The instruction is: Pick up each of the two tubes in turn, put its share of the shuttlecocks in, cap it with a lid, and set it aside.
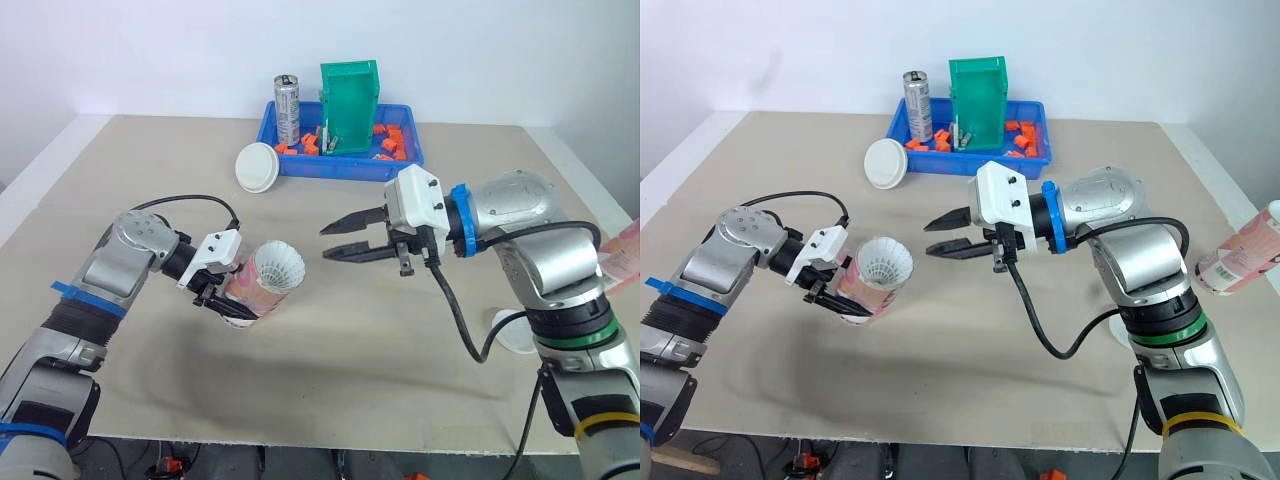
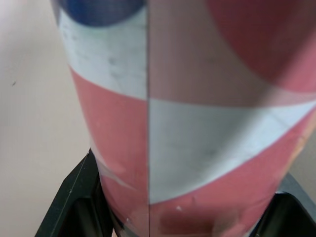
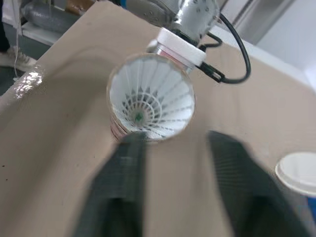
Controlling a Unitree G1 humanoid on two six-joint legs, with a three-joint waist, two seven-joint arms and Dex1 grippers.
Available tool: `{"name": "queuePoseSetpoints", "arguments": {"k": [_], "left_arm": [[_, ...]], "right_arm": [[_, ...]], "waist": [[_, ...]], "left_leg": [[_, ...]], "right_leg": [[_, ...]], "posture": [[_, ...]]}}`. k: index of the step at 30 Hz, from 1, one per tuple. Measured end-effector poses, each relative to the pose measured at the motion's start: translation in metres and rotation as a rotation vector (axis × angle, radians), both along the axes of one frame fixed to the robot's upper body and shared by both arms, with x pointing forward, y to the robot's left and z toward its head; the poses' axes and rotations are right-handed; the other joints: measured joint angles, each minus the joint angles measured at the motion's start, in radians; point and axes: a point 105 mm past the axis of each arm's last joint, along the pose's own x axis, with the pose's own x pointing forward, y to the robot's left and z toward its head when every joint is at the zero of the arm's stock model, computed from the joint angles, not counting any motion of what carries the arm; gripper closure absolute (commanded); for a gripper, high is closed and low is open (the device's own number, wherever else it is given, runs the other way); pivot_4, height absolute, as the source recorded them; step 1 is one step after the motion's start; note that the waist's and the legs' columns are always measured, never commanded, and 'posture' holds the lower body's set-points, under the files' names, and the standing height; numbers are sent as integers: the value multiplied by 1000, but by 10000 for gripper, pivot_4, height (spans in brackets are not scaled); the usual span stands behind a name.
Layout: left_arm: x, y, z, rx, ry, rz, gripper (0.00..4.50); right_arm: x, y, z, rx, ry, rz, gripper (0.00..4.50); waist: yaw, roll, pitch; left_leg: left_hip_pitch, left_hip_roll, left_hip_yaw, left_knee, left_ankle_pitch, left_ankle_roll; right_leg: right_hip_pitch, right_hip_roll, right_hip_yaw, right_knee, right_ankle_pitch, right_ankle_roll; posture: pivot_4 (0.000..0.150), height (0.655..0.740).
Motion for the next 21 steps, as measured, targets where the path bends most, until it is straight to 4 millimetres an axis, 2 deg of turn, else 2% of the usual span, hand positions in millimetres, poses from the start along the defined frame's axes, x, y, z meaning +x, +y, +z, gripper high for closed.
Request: {"name": "queuePoseSetpoints", "arguments": {"k": [1, 5, 9, 14, 21], "left_arm": [[1, -1, 1, 0, -3, -2, 16341], [3, -2, 2, -4, -3, -1, 16341], [3, -3, 2, -5, -5, -3, 16341], [4, -4, 3, -9, -4, -2, 16341], [5, -8, 3, -21, 13, 2, 16341]], "right_arm": [[0, 3, 2, 4, -8, 9, 44416], [0, 16, 5, -9, -29, 44, 44416], [1, 28, 0, -62, -40, 70, 44416], [-2, 47, -19, -204, -53, 168, 44416], [13, 70, -42, -429, -177, 248, 44416]], "waist": [[0, 0, 0], [0, 0, 0], [0, 0, 0], [0, 0, 0], [-1, 0, 0]], "left_leg": [[0, 0, 0, 0, 0, 0], [-1, 0, 0, 0, 0, 0], [-2, 0, -1, 0, 0, 0], [-3, 0, -1, 0, 0, 0], [-2, 0, -1, 0, 0, 0]], "right_leg": [[0, 0, 0, 0, 0, 0], [-1, 0, 0, 0, 0, 0], [-2, 0, 0, 0, -1, 0], [-2, 1, 0, 0, -1, 0], [-3, 1, -1, 0, 0, -1]], "posture": [[1500, 7362], [1500, 7362], [1500, 7362], [1500, 7362], [1500, 7362]]}}
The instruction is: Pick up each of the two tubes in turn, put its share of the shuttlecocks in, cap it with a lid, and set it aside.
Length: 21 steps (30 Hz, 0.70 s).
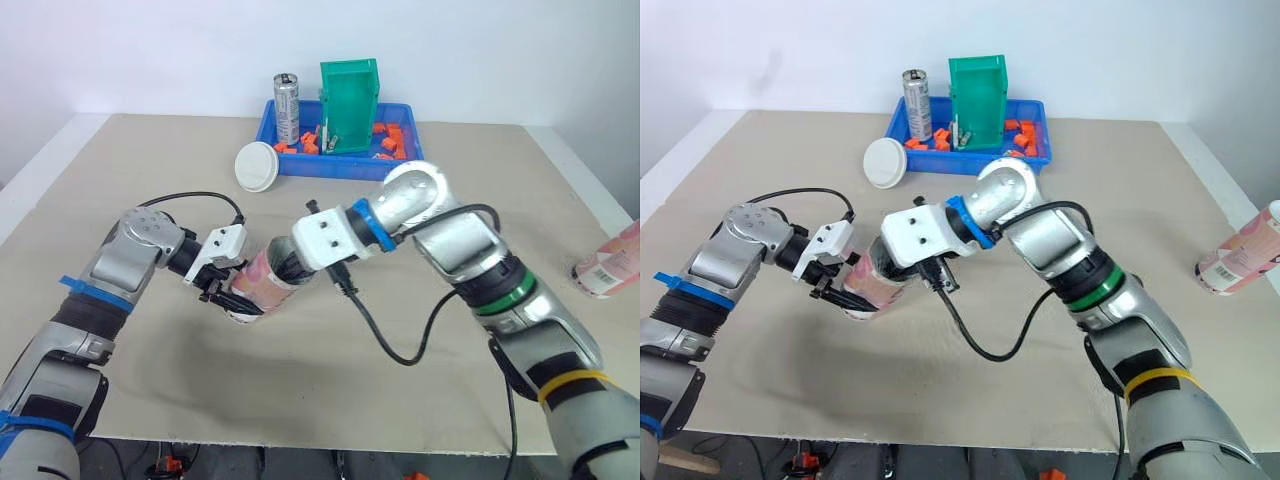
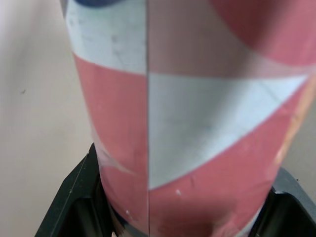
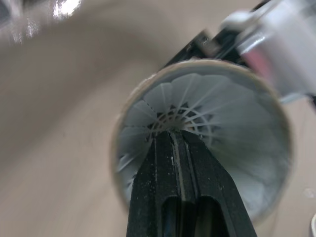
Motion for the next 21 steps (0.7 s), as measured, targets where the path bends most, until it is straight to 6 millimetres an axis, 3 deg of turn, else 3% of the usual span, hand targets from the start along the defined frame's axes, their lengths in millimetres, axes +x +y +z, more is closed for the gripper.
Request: {"name": "queuePoseSetpoints", "arguments": {"k": [6, 13, 17, 21], "left_arm": [[0, 0, 0, -1, 5, 1, 16341], [0, 6, 0, -1, 17, 26, 16341], [-3, 2, 3, -9, 5, 7, 16341], [-3, 2, 1, -11, 10, 7, 16341]], "right_arm": [[4, 17, -7, -95, -84, 92, 44416], [5, 30, -2, -74, -51, 106, 44416], [4, 17, 18, 5, 57, 86, 44416], [9, -14, 60, 117, 52, 25, 44416]], "waist": [[0, 0, 0], [-5, 0, 0], [-3, 0, 0], [6, 0, 1]], "left_leg": [[0, 0, -1, -1, 0, 0], [1, 3, -3, -1, 1, -1], [-1, 2, -6, -1, 2, -3], [-2, 2, -7, -1, 2, -3]], "right_leg": [[0, 0, 0, 0, 0, -1], [0, 4, -1, 2, 1, -3], [0, 4, -3, 2, 1, -3], [0, 3, -5, 1, 2, -7]], "posture": [[1500, 7362], [1500, 7362], [1500, 7362], [1500, 7362]]}}
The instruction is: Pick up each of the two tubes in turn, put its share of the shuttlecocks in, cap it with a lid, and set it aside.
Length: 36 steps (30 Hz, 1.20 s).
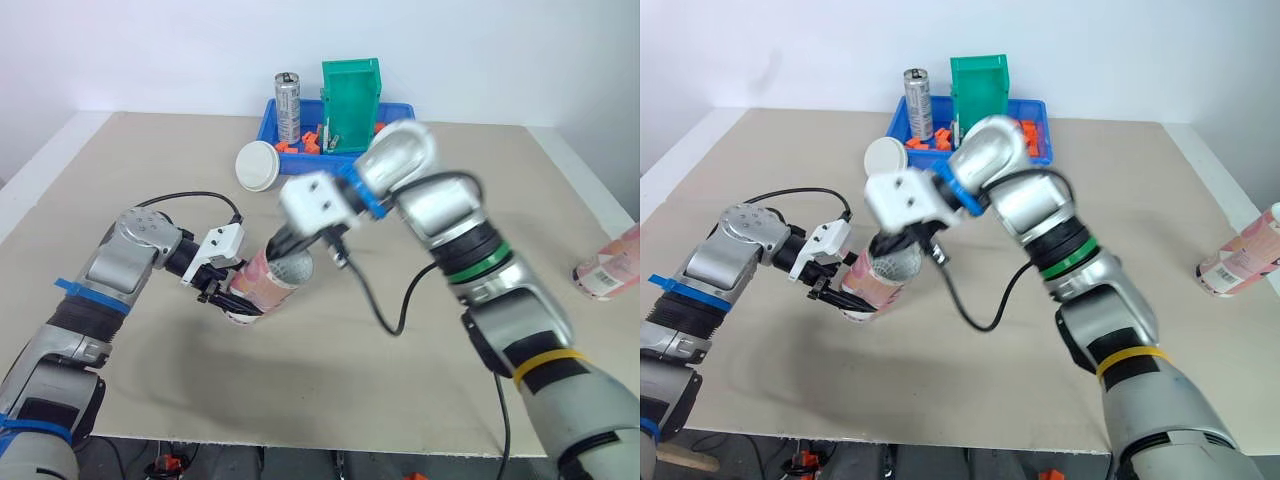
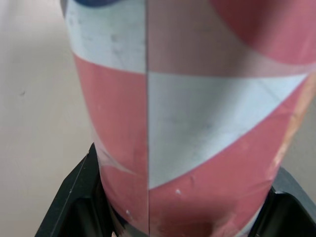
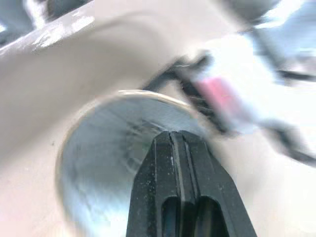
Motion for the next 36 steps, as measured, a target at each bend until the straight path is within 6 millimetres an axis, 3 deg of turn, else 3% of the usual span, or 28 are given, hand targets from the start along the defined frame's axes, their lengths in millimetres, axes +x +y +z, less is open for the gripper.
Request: {"name": "queuePoseSetpoints", "arguments": {"k": [2, 4, 10, 11, 12, 14, 16, 18, 20, 22, 25, 29, 36], "left_arm": [[0, -1, 1, -8, -4, 0, 16341], [1, -3, 3, -27, -8, -1, 16341], [3, -18, 16, -152, -15, -9, 16341], [3, -24, 19, -183, -22, -19, 16341], [3, -35, 25, -245, -27, -35, 16341], [4, -39, 27, -275, -28, -31, 16341], [6, -59, 30, -381, -29, -28, 16341], [3, -76, 16, -449, 3, -16, 16341], [1, -82, 7, -470, 28, -8, 16341], [-5, -98, -9, -526, 51, -3, 16341], [-5, -109, -26, -531, 70, 16, 16341], [-4, -124, -40, -554, 43, 19, 16341], [3, -127, -46, -586, -33, 32, 16341]], "right_arm": [[0, -21, 16, 40, -19, -45, 44416], [0, -38, 20, 54, -25, -86, 44416], [-2, -82, 4, 14, 0, -222, 44416], [-3, -91, 1, 6, -6, -250, 44416], [-2, -112, -6, -17, -21, -326, 44416], [-2, -126, -12, -32, -13, -379, 44416], [-7, -152, -20, -69, -1, -466, 35387], [-8, -177, -25, -108, -6, -563, 25481], [-8, -187, -27, -128, -4, -604, 21442], [-10, -210, -37, -184, 13, -688, 14006], [-14, -224, -44, -226, 38, -726, 14006], [-18, -271, -57, -348, 79, -856, 14006], [-22, -301, -82, -438, 156, -928, 14006]], "waist": [[3, 0, 0], [3, 0, 0], [6, 1, 1], [8, 1, 1], [18, 0, 1], [18, 1, 1], [20, 3, 2], [20, 3, 2], [18, 3, 2], [19, 3, 2], [19, 4, 3], [19, 5, 3], [18, 6, 2]], "left_leg": [[0, 0, 0, -1, 0, 0], [0, 0, 0, -2, 0, 0], [0, 0, 0, -3, 0, 0], [0, -1, 0, -3, 0, 0], [0, -1, 0, -3, 0, 0], [0, -2, 1, -3, 0, 0], [0, -3, 1, -2, 0, 0], [1, -4, 1, -1, 0, 0], [2, -4, 2, -1, 0, 0], [2, -4, 2, -1, 0, 0], [2, -5, 2, 0, 0, 0], [3, -5, 4, 4, 0, 0], [10, -5, 11, 5, 1, 0]], "right_leg": [[0, 0, 0, 0, -1, -1], [0, 0, -1, 0, -1, -1], [-1, 0, 0, 0, -2, -1], [-1, 0, 0, 0, -2, -1], [0, -1, -1, -1, -4, 2], [-1, -2, 0, -1, -4, 3], [0, -3, 1, -1, -4, 4], [2, -4, 1, -2, -4, 5], [2, -4, 2, -2, -3, 5], [3, -4, 2, -2, -3, 5], [3, -4, 2, -2, -2, 7], [4, -5, 4, -2, 0, 9], [8, -6, 10, -3, 0, 8]], "posture": [[1500, 7362], [1500, 7362], [1500, 7362], [1500, 7362], [1500, 7362], [1500, 7362], [1500, 7362], [1500, 7362], [1500, 7362], [1500, 7362], [1500, 7362], [1500, 7362], [1500, 7362]]}}
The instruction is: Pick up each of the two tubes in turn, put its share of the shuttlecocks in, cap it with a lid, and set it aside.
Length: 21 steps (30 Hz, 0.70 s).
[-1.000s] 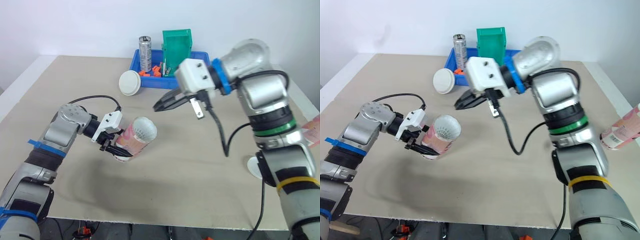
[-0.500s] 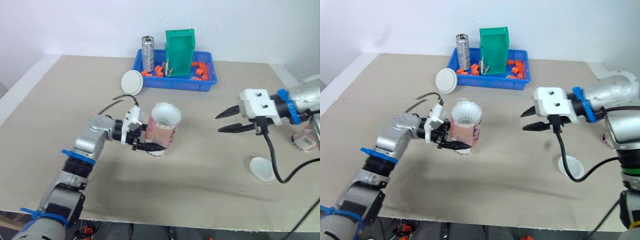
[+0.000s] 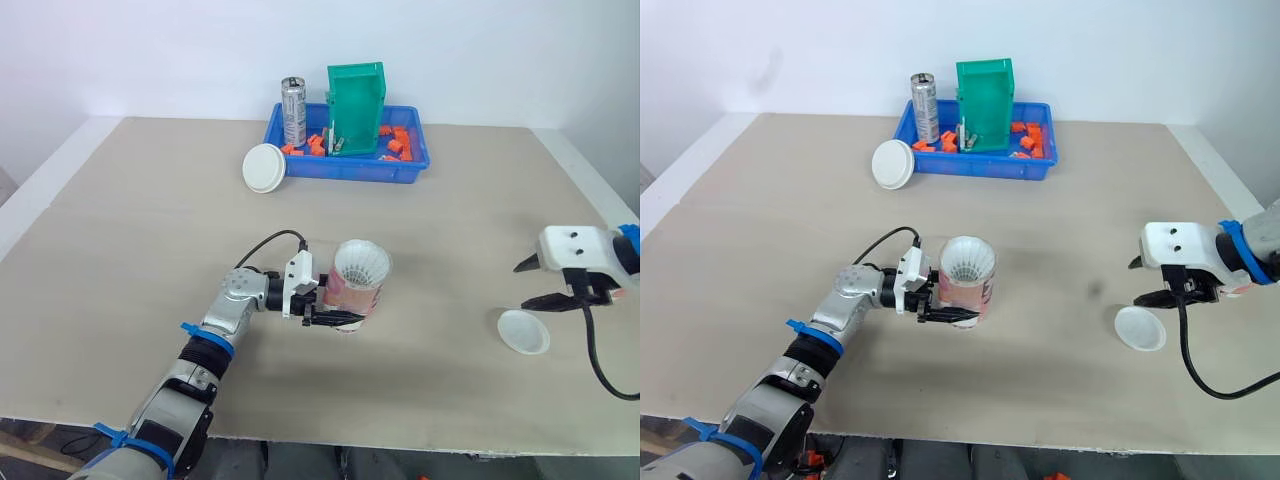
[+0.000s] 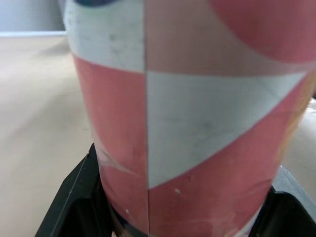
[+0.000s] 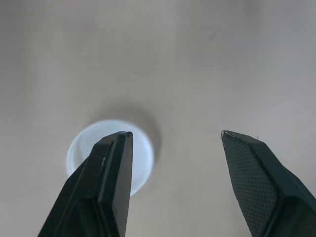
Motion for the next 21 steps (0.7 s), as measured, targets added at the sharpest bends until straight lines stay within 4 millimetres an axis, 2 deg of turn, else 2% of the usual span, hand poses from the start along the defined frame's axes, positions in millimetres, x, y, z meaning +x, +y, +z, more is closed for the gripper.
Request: {"name": "queuePoseSetpoints", "arguments": {"k": [6, 15, 17, 20, 21], "left_arm": [[1, 2, -3, -15, -5, 19, 16341], [3, 4, -3, -16, 6, 27, 16341], [4, 4, -3, -15, 7, 28, 16341], [4, 5, -3, -12, 8, 29, 16341], [4, 5, -3, -12, 8, 29, 16341]], "right_arm": [[7, -9, -30, 16, 76, -69, 14006], [18, -15, -54, 21, 136, -122, 14006], [19, -19, -54, 15, 138, -133, 14006], [17, -23, -55, 7, 149, -138, 22318], [17, -24, -55, 6, 153, -137, 26924]], "waist": [[-3, 1, -1], [-6, 2, -1], [-6, 2, -1], [-9, 2, -1], [-9, 2, -1]], "left_leg": [[3, 0, 4, 2, 0, 0], [3, 0, 4, 3, 0, 0], [4, 0, 4, 3, 0, 0], [4, 0, 4, 3, 0, 0], [4, 0, 4, 3, 0, 0]], "right_leg": [[1, 0, 4, 0, 3, 1], [2, 0, 5, 0, 3, 1], [2, 1, 5, 0, 4, 1], [2, 1, 5, 0, 4, 1], [3, 1, 5, 0, 4, 1]], "posture": [[1500, 7362], [1500, 7362], [1500, 7362], [1500, 7362], [1500, 7362]]}}
